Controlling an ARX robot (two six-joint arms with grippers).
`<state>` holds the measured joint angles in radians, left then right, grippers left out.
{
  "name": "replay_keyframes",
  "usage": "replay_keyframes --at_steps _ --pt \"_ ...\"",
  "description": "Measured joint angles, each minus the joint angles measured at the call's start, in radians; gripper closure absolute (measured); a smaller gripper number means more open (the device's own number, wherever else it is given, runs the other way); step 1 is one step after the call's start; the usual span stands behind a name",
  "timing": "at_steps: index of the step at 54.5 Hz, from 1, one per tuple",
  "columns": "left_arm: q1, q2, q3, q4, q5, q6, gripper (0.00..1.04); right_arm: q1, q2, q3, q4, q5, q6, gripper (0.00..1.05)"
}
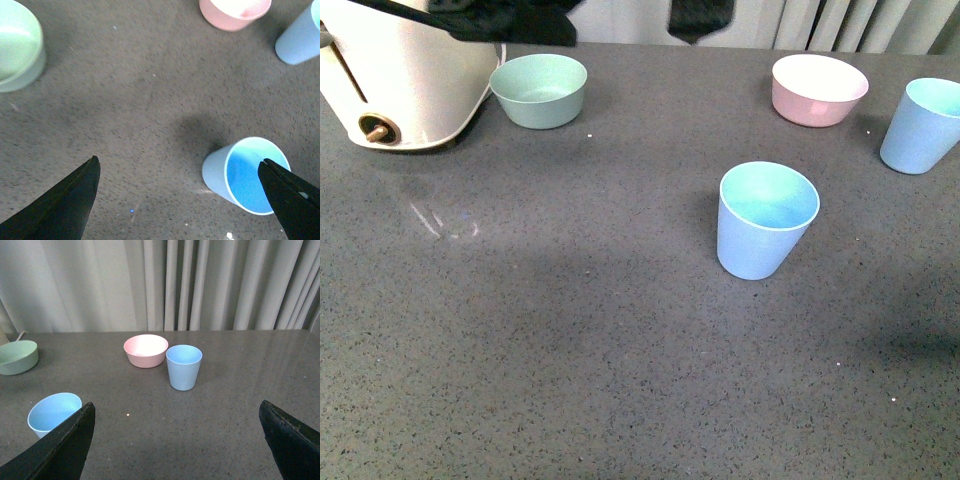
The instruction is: Stack blue cups with both arms
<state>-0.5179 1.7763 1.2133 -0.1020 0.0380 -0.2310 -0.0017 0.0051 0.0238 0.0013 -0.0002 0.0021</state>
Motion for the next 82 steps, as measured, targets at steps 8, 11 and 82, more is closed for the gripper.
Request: replay_keyframes --at_steps 8,11,82 --pt "0.051 -0.105 -0.096 0.098 -0.041 0.026 0.11 0.000 0.000 0.000 0.000 0.000 0.000 0.09" --pt "0.070 -0.154 -0.209 0.354 -0.227 0.092 0.20 0.000 0.000 0.000 0.000 0.000 0.000 0.09" --pt "0.514 -1.174 -1.197 0.688 -0.037 0.222 1.03 0.000 0.000 0.000 0.000 0.000 0.000 0.09"
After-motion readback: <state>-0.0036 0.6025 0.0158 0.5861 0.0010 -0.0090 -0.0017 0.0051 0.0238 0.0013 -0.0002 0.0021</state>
